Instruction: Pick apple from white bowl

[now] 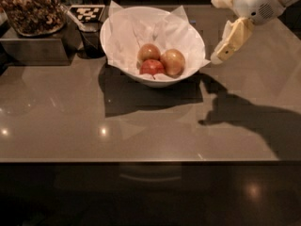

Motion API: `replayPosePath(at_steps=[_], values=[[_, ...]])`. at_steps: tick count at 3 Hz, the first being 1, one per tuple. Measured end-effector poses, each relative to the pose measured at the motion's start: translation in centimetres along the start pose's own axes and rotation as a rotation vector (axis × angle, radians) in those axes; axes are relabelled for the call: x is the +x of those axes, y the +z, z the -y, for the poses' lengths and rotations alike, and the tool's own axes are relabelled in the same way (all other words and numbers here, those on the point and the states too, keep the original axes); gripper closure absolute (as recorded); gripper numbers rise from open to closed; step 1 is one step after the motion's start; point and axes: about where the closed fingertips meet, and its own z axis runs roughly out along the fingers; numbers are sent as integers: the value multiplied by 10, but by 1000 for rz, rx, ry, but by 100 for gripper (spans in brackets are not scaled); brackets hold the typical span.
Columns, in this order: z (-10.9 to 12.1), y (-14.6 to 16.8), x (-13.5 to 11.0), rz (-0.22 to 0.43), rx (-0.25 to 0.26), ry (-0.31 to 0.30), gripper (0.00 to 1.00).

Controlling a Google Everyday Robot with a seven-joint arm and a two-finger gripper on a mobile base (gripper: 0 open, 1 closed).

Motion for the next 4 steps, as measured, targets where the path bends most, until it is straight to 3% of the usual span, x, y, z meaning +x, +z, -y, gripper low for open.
replayPosePath(at_steps=[1,4], values=[[8,24,-5,10,-49,-19,0],[14,40,-12,33,-69,-40,61]])
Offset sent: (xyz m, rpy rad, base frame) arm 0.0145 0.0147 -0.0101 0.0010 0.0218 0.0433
